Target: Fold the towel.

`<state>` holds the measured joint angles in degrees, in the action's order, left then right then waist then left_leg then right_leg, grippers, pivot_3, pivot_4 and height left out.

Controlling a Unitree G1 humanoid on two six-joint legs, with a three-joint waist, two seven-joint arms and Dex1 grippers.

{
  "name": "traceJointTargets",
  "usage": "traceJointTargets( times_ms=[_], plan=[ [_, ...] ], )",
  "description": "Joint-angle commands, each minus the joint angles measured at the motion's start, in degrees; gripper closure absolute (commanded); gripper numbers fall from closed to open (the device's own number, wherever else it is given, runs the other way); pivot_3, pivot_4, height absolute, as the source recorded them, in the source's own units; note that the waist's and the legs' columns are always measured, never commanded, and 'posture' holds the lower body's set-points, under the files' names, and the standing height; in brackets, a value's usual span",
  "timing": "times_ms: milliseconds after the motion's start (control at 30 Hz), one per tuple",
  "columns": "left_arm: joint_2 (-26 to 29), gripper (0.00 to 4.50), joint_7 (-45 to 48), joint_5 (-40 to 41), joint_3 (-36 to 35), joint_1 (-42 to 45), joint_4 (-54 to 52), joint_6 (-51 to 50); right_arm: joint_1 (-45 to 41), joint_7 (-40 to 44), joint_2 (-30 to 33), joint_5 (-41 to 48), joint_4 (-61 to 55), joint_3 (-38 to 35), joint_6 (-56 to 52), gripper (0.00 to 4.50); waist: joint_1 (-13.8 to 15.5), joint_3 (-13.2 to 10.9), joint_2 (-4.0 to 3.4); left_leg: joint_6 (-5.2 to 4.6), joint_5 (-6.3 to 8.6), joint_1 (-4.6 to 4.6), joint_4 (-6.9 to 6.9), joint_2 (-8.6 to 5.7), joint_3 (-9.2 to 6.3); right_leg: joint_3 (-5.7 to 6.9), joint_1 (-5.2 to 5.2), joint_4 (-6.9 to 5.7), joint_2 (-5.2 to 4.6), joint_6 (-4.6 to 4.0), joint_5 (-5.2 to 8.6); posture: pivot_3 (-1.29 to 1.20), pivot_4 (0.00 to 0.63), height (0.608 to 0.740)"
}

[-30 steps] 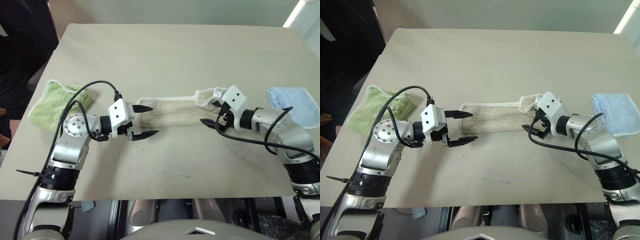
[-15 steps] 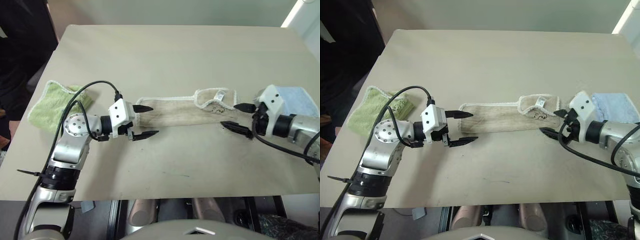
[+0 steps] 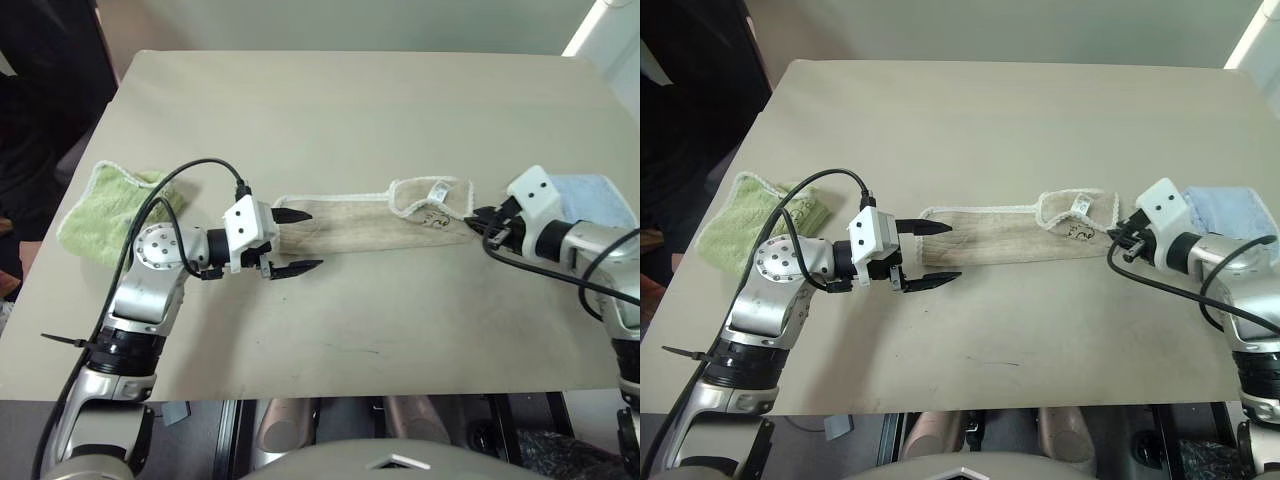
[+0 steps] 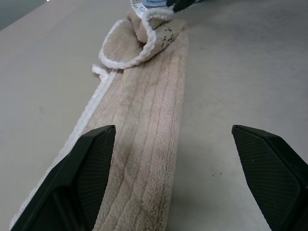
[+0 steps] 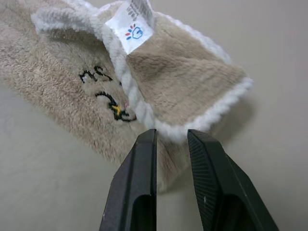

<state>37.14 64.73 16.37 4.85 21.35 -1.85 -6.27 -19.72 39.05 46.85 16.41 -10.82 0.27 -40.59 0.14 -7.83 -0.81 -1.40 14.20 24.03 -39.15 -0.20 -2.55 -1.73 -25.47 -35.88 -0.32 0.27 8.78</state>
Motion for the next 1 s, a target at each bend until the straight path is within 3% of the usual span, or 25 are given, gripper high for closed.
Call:
traceJointTargets(
  times_ms=[33, 333, 533, 667, 1000],
  plan=[
    [0.46, 0.35, 0.14, 0.39, -0.86, 0.37, -0.67, 0.6, -1.57, 0.13, -0.27, -1.63, 0.6, -0.09, 2.1, 3.46, 0.08, 0.0, 0.0, 0.0, 0.0, 0.0, 0.01, 0.0, -0.02, 0.0, 0.0, 0.0, 0.0, 0.04, -0.02, 0.0, 0.15, 0.735],
    [0.5, 0.35, 0.03, 0.4, -0.92, 0.23, -0.84, 0.55, -1.97, 0.6, -0.63, -2.92, 1.66, 0.08, 2.65, 3.46, 0.1, 0.0, 0.0, 0.0, 0.01, 0.01, 0.0, 0.0, -0.01, 0.01, 0.0, 0.0, -0.01, -0.09, 0.06, 0.0, 0.15, 0.735],
    [1.04, 0.35, -0.45, 0.54, -1.6, -1.29, -1.69, 0.71, 1.04, 2.95, 4.23, -2.58, 2.13, -3.75, 3.01, 3.46, 0.3, 0.0, 0.0, 0.01, 0.03, 0.03, 0.0, -0.01, -0.02, 0.0, 0.02, 0.02, -0.03, -0.09, 0.13, 0.0, 0.15, 0.735],
    [0.8, 0.35, -0.31, 0.55, -1.28, -0.77, -1.09, 0.85, 1.58, 2.69, 4.12, -2.73, 3.2, -4.15, 3.01, 4.38, 0.21, 0.0, 0.0, 0.03, 0.05, 0.02, 0.01, -0.01, -0.01, 0.0, 0.01, 0.01, -0.02, -0.12, 0.15, 0.0, 0.15, 0.735],
    [0.52, 0.35, -0.11, 0.47, -1.06, -0.1, -0.4, 0.98, -2.03, 1.79, -1.55, -4.47, 8.22, -0.6, 4.44, 4.45, 0.06, 0.0, 0.0, 0.03, 0.04, 0.0, 0.0, 0.0, -0.01, 0.0, 0.01, 0.0, -0.01, -0.1, 0.12, 0.0, 0.15, 0.735]
  ],
)
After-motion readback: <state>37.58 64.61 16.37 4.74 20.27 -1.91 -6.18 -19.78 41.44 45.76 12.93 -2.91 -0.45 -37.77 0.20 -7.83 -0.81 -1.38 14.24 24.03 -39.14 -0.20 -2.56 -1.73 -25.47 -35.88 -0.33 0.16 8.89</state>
